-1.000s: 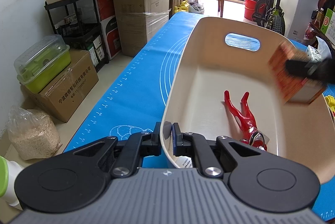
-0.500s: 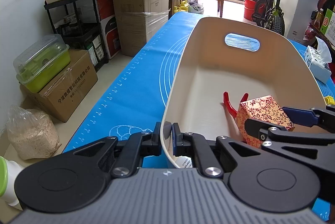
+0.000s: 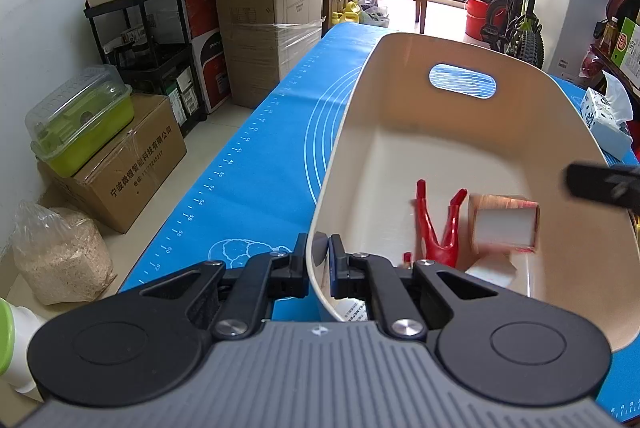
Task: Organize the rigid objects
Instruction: 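Carry the red floral box into the basket and lower it, then grasp the clear tape roll with the right tool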
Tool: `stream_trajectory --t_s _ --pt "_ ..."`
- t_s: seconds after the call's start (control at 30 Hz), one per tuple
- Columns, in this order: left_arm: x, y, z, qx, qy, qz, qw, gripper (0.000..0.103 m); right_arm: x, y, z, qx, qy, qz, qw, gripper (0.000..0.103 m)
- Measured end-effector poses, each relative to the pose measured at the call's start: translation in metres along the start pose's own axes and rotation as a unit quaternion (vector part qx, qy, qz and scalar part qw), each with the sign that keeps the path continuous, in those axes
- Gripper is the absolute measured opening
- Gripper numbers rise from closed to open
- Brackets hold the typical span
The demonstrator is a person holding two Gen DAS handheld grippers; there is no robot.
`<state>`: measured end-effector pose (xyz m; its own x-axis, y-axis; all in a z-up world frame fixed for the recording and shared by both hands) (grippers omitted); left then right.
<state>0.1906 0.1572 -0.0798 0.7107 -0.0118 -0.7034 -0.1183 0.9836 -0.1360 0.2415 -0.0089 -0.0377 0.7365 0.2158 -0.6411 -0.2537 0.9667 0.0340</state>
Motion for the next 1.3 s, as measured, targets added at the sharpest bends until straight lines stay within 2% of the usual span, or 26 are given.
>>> stream_trajectory --t_s 0.2,0.4,0.53,0.7,0.8,1.07,1.23,1.3 --pt "0.0 0.0 0.0 0.0 0.0 0.001 1.0 0.011 -0.005 -0.053 0.005 0.026 -0.01 -0.041 0.999 0.074" --pt "0.0 0.0 0.0 0.0 0.0 0.0 1.0 0.011 0.01 -0.113 -0.014 0.062 0.021 -0.088 0.994 0.073" --pt "0.0 0.0 0.0 0.0 0.0 0.0 1.0 0.011 0.022 -0.134 -0.034 0.072 0.042 -0.111 0.99 0.07" --pt "0.0 0.0 0.0 0.0 0.0 0.0 1.0 0.011 0.039 -0.15 -0.049 0.064 0.056 -0.135 0.987 0.063" --pt "0.0 0.0 0.0 0.0 0.0 0.0 1.0 0.011 0.046 -0.155 -0.051 0.057 0.05 -0.14 0.987 0.058" --pt "0.0 0.0 0.0 0.0 0.0 0.0 1.0 0.011 0.065 -0.156 -0.047 0.005 0.028 -0.157 0.987 0.052" --pt "0.0 0.0 0.0 0.0 0.0 0.0 1.0 0.011 0.077 -0.156 -0.045 -0.012 0.027 -0.179 0.983 0.042" --pt "0.0 0.0 0.0 0.0 0.0 0.0 1.0 0.011 0.083 -0.156 -0.047 -0.022 0.036 -0.185 0.982 0.034"
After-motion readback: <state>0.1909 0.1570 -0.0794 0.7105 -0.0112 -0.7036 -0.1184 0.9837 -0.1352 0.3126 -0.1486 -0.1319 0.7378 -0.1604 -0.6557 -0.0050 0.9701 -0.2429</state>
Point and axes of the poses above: each gripper's, at about its wrist camera, not at the fingertips, and x roughly the way its jaws point, y to its left, z to its top, the point moved 6 cm from there along x, roughly the way its jaws point, and after that the axes turned 12 degrees about -z, right-handed, at the moved point
